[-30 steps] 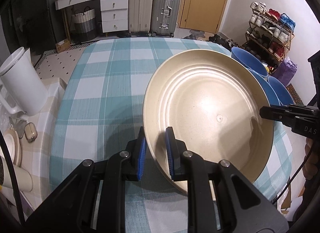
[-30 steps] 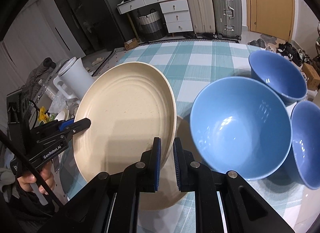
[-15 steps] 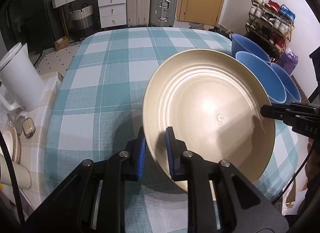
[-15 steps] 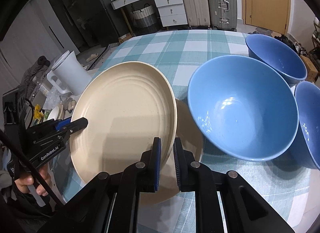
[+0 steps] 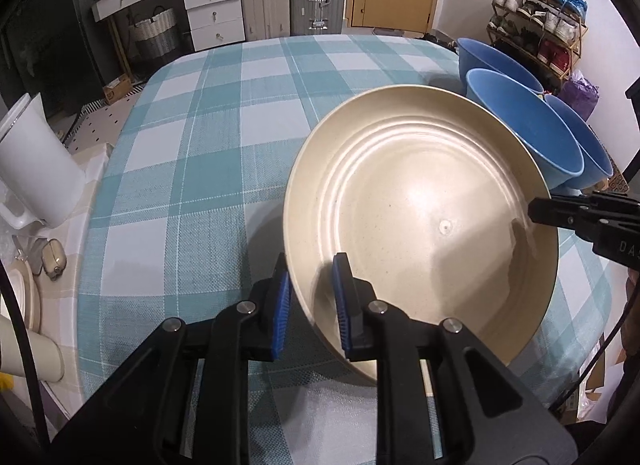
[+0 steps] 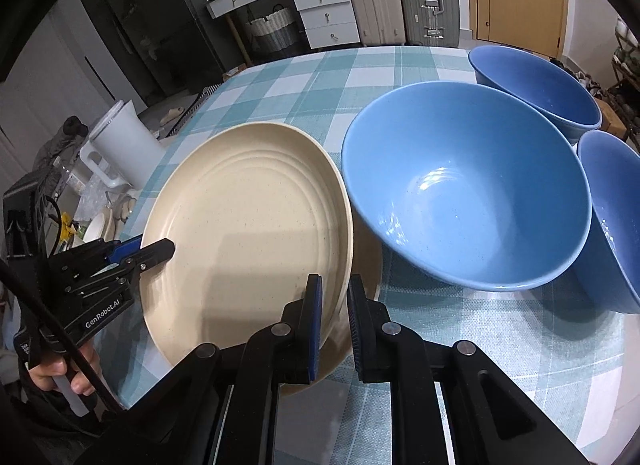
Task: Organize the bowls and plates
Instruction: 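Carry the left tool's cream plate toward the right tool's plate while the right tool holds its plate, then lower the plates onto the stack and open the left tool while the right tool opens, then move the left tool to a light-blue bowl while the right tool approaches another bowl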
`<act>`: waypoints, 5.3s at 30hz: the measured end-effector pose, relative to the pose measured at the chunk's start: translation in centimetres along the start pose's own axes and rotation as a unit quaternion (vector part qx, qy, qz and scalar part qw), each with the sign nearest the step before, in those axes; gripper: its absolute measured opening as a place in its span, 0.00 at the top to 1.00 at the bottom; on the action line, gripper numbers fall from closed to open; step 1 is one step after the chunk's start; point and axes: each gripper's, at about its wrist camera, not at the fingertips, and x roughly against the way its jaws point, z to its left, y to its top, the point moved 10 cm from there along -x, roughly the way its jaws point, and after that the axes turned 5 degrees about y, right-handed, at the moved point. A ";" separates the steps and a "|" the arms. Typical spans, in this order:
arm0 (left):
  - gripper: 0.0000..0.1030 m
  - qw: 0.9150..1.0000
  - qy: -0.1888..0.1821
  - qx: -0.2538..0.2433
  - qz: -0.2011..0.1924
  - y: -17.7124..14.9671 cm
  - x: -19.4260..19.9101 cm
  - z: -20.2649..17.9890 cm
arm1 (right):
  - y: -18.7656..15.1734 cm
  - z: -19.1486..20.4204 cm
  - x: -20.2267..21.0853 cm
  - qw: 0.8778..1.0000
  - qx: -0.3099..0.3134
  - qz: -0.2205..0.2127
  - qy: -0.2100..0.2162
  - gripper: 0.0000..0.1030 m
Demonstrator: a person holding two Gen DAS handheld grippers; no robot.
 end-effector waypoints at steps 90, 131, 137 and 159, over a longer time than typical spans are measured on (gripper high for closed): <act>0.01 0.989 -0.102 -0.009 -0.111 9.8 9.7 -6.6 | 3.9 -2.4 19.7 0.978 0.021 -0.205 0.015 0.01; 0.01 0.988 -0.124 -0.040 -0.085 26.7 1.7 -17.2 | 13.6 -17.1 21.9 0.974 -0.060 -0.212 -0.047 0.01; 0.01 0.989 -0.124 -0.041 -0.066 28.0 -1.7 -18.6 | 14.3 -19.1 20.1 0.977 -0.066 -0.196 -0.056 0.01; 0.01 0.994 -0.102 -0.042 -0.004 30.4 -13.1 -22.8 | 15.1 -25.4 11.6 0.986 -0.094 -0.121 -0.068 0.03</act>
